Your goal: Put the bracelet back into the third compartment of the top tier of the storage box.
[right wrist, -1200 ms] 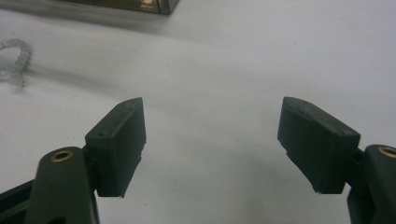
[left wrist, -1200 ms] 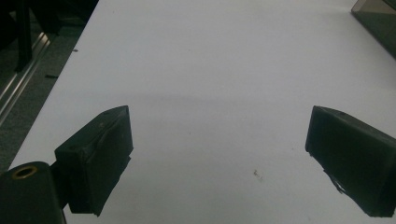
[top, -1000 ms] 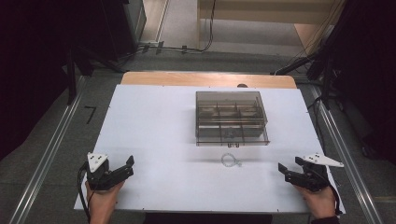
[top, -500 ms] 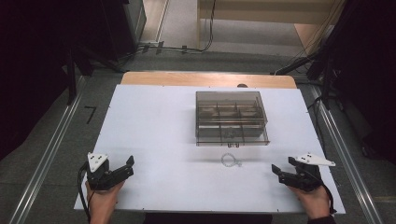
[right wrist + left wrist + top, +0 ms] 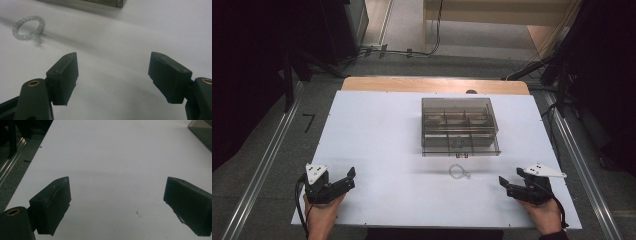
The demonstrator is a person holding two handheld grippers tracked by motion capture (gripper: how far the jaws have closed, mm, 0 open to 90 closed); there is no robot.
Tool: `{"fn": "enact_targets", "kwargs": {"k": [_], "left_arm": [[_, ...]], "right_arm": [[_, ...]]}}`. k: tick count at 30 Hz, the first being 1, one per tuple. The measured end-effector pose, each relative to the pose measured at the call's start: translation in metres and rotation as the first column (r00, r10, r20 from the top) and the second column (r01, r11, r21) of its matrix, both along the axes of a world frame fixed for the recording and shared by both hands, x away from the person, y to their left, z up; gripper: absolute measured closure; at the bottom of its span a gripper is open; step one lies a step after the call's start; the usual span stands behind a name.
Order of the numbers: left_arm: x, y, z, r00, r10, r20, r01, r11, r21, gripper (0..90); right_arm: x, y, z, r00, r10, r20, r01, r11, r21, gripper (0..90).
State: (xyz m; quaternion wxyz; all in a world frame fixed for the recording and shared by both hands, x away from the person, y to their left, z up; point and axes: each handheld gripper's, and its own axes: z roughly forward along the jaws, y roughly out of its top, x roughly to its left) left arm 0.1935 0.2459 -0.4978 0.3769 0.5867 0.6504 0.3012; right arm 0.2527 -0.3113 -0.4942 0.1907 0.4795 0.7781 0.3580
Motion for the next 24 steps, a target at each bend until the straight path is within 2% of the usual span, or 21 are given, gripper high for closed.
{"fn": "enact_targets", "kwargs": {"k": [4, 24], "left_arm": [[0.0, 0.0, 0.0, 1.0, -0.003, 0.001, 0.003, 1.0, -0.001, 7.8], [0.001, 0.0, -0.001, 0.9999, -0.006, -0.008, 0.006, 1.0, -0.003, 7.7]], "right_arm": [[0.0, 0.004, -0.001, 0.9999, 0.013, -0.007, -0.013, 1.0, 0.011, 22.5], [0.004, 0.019, -0.003, 0.9987, 0.05, -0.012, -0.05, 0.999, -0.006, 22.6]]}}
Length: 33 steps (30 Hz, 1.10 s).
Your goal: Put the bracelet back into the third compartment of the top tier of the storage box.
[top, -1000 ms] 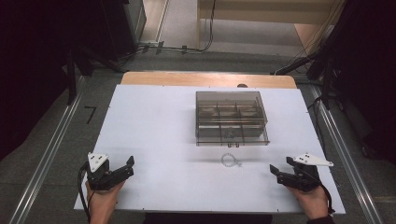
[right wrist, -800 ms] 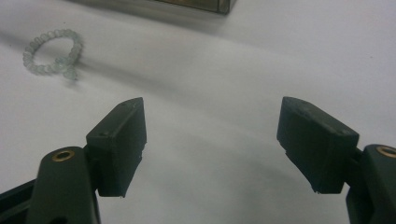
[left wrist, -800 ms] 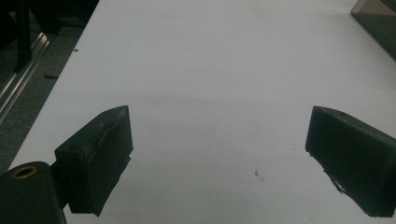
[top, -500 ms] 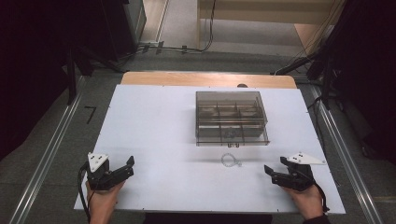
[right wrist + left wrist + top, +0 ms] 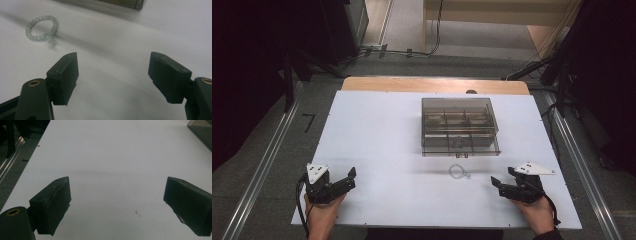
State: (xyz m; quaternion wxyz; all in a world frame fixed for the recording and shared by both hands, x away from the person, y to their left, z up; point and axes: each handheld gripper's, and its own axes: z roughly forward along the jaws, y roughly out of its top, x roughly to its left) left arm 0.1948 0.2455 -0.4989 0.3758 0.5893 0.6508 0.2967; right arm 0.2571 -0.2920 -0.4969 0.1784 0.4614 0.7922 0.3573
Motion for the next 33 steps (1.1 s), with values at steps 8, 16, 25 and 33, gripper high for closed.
{"fn": "enact_targets", "kwargs": {"k": [8, 16, 25, 33], "left_arm": [[0.0, 0.0, 0.0, 1.0, -0.002, -0.001, 0.002, 1.0, 0.001, 7.7], [0.0, 0.0, 0.0, 1.0, -0.002, -0.001, 0.002, 1.0, 0.001, 7.8], [0.0, 0.0, 0.0, 1.0, -0.003, 0.0, 0.003, 1.0, 0.001, 7.8], [0.001, 0.0, 0.0, 1.0, -0.004, -0.001, 0.004, 1.0, -0.001, 7.8]], "right_arm": [[0.002, 0.005, 0.0, 0.9999, 0.015, -0.003, -0.015, 1.0, -0.001, 22.6], [0.002, 0.01, -0.001, 0.9997, 0.026, -0.004, -0.026, 1.0, -0.006, 22.7], [0.003, 0.016, -0.001, 0.9991, 0.041, -0.002, -0.041, 0.999, -0.009, 22.8], [0.004, 0.021, -0.002, 0.9986, 0.053, -0.005, -0.054, 0.999, -0.009, 23.2]]}}
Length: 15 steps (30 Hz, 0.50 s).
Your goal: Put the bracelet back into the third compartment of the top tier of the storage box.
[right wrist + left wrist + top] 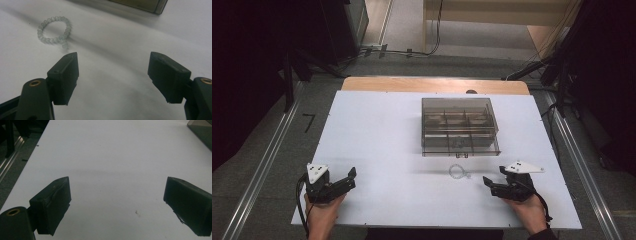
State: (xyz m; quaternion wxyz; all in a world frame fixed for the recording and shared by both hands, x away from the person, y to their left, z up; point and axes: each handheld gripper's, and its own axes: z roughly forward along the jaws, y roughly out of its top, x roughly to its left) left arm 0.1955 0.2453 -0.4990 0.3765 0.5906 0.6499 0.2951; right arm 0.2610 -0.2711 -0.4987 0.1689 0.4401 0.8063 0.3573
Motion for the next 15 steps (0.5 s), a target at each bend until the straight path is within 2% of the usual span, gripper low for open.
{"fn": "enact_targets", "kwargs": {"k": [15], "left_arm": [[-0.0004, 0.0005, 0.0003, 1.0, 0.001, 0.0, -0.001, 1.0, 0.001, 7.8]], "right_arm": [[0.0007, 0.0078, -0.0004, 0.9998, 0.018, -0.002, -0.018, 1.0, -0.002, 23.8]]}}
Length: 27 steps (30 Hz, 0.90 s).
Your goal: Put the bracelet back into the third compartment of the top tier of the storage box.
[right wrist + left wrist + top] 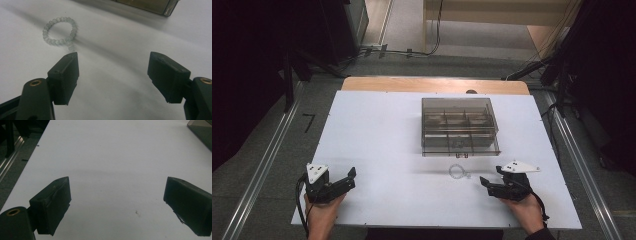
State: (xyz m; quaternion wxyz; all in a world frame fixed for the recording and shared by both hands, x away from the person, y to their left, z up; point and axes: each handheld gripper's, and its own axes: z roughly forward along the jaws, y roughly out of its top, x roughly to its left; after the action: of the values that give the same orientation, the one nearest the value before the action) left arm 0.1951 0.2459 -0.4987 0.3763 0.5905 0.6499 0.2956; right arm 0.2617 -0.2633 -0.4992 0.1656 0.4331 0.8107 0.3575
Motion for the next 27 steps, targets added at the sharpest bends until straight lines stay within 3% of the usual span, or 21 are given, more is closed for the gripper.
{"fn": "enact_targets", "kwargs": {"k": [27], "left_arm": [[0.001, 0.0, -0.001, 1.0, -0.004, -0.004, 0.004, 1.0, -0.004, 7.8]], "right_arm": [[0.003, 0.021, -0.003, 0.9984, 0.056, -0.005, -0.056, 0.998, -0.011, 29.0]]}}
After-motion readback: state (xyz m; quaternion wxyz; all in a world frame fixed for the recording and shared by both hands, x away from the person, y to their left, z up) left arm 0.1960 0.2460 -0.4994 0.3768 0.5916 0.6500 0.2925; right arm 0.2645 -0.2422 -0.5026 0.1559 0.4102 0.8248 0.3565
